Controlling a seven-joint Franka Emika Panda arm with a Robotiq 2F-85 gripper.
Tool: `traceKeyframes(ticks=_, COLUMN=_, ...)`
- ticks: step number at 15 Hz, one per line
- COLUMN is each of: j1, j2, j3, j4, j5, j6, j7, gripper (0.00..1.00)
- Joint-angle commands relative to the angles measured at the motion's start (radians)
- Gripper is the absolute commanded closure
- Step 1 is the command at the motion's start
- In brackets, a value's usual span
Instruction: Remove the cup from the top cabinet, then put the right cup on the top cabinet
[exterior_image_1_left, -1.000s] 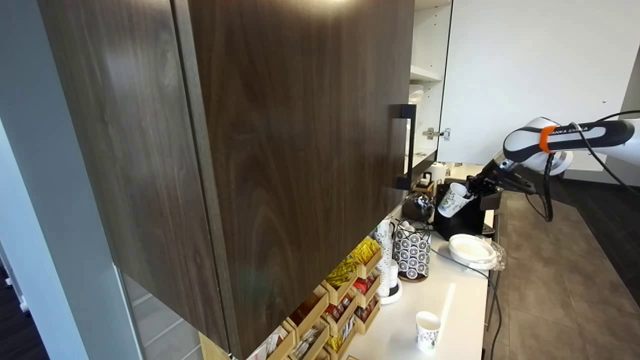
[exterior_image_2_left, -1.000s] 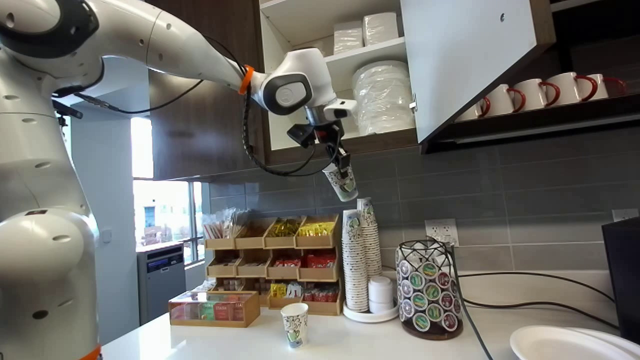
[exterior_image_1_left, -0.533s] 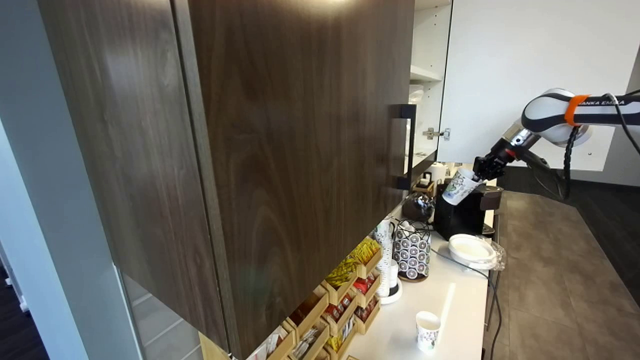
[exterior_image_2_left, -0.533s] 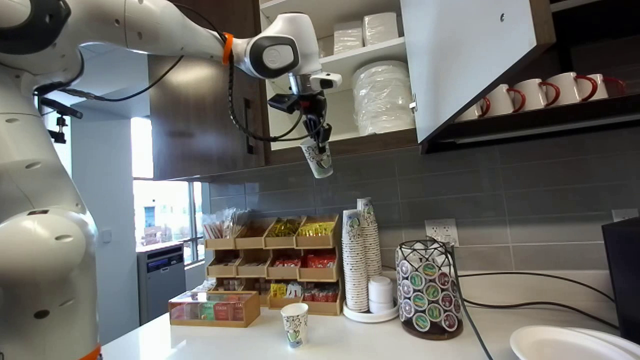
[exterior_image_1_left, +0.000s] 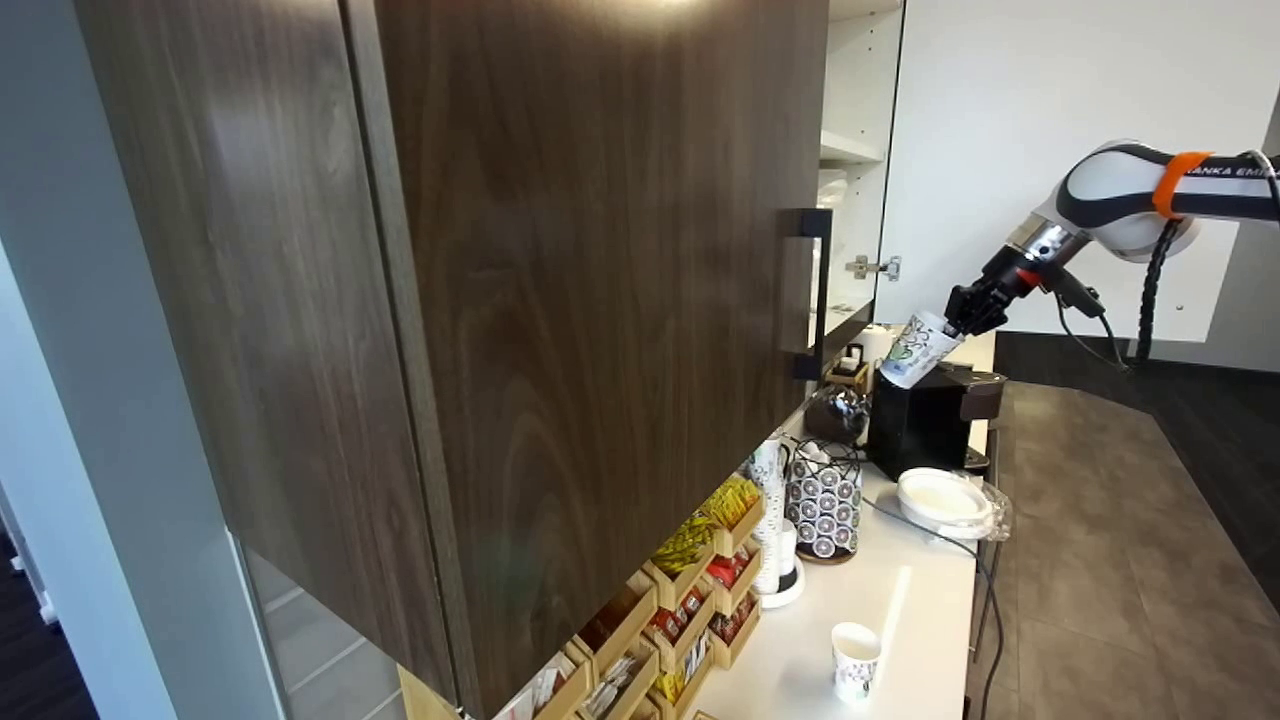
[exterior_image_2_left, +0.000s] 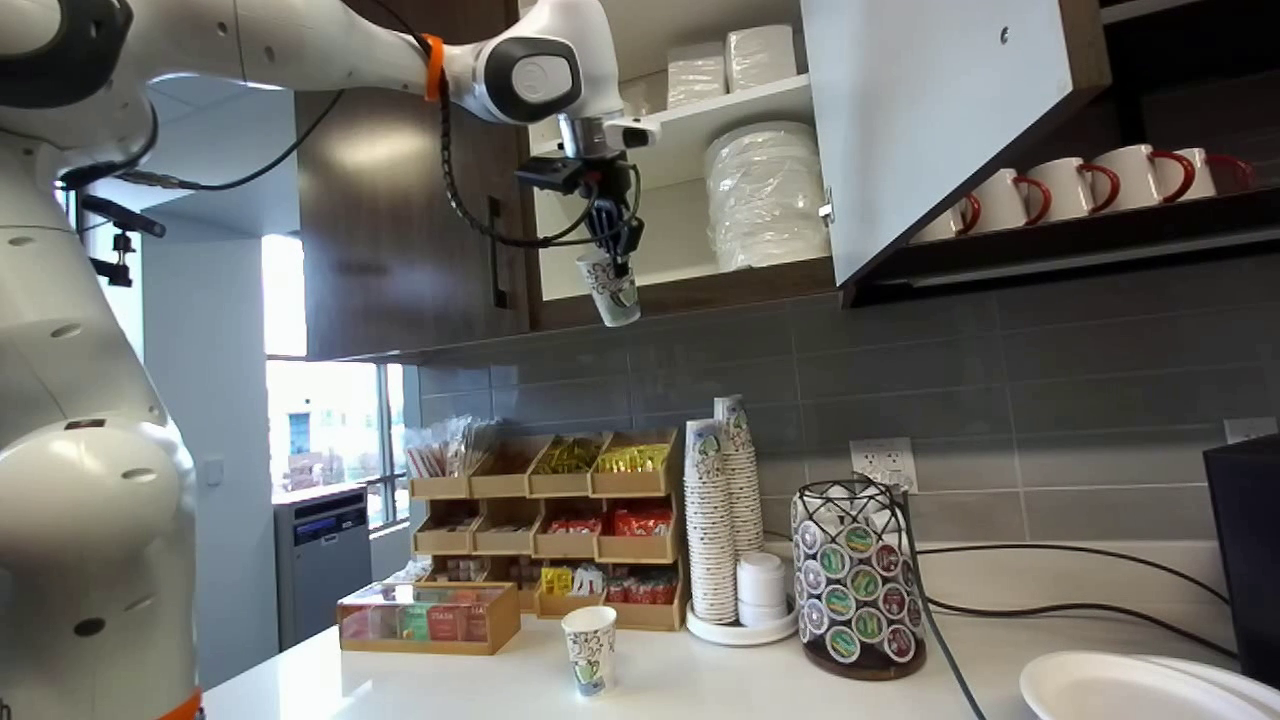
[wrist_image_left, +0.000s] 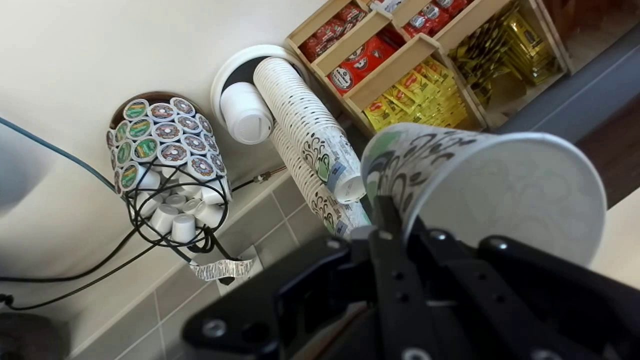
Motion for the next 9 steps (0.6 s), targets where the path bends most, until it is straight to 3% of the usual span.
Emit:
traceKeyframes(ticks=1, j1=0.002, j2=0.002, j3=-0.003, j4=0.004, j5=-0.001, j6=-0.003, j7=-0.001, gripper=0.96)
traceKeyframes(ticks=9, j1=0.047, j2=0.023, j3=-0.004, j4=0.169, j5=0.037, j6=-0.039, j7=-0.061, gripper=0.99)
